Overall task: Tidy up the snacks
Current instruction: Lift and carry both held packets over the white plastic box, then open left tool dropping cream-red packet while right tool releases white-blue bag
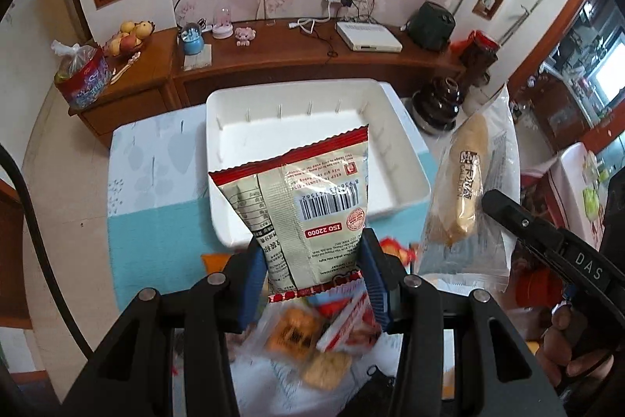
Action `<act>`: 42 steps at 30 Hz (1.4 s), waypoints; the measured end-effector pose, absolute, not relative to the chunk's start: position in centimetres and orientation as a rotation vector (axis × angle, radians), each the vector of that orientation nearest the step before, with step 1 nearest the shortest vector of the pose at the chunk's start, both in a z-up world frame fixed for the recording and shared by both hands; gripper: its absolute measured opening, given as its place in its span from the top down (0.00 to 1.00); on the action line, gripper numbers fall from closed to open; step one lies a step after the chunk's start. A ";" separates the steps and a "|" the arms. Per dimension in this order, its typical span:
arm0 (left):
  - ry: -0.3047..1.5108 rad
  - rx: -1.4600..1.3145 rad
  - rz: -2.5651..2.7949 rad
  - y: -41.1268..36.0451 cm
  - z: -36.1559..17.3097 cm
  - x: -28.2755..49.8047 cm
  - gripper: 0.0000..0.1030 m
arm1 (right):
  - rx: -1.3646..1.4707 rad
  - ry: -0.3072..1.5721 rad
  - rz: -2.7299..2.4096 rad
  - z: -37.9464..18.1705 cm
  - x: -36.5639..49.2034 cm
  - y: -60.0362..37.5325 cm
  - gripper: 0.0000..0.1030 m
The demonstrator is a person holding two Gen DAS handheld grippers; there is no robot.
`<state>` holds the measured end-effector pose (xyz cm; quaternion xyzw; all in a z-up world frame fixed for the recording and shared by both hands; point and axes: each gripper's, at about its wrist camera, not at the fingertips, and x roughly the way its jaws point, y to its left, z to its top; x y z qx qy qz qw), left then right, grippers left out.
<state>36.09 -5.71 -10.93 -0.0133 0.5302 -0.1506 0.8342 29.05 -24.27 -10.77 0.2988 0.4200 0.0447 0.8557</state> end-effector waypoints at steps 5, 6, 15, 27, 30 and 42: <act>1.063 -0.036 -0.312 -7.0 -12.7 39.1 0.57 | 0.520 0.823 0.134 -11.4 32.5 -24.9 0.93; 1.047 -0.045 -0.315 -7.2 -13.1 39.6 0.57 | 0.500 0.815 0.140 -11.6 33.0 -25.0 0.92; 0.966 -0.060 -0.285 -8.1 -15.6 43.8 0.56 | 0.300 0.756 0.165 -13.6 37.9 -25.9 0.92; 0.984 0.003 -0.230 -8.5 -16.6 45.5 0.28 | 0.330 0.793 0.165 -16.1 40.9 -26.9 0.73; 0.975 -0.011 -0.212 -7.8 -15.9 45.2 0.28 | 0.327 0.786 0.179 -15.9 40.8 -26.6 0.64; 0.911 -0.129 -0.222 -4.2 -12.3 41.5 0.28 | 0.236 0.752 0.201 -13.0 37.3 -25.0 0.64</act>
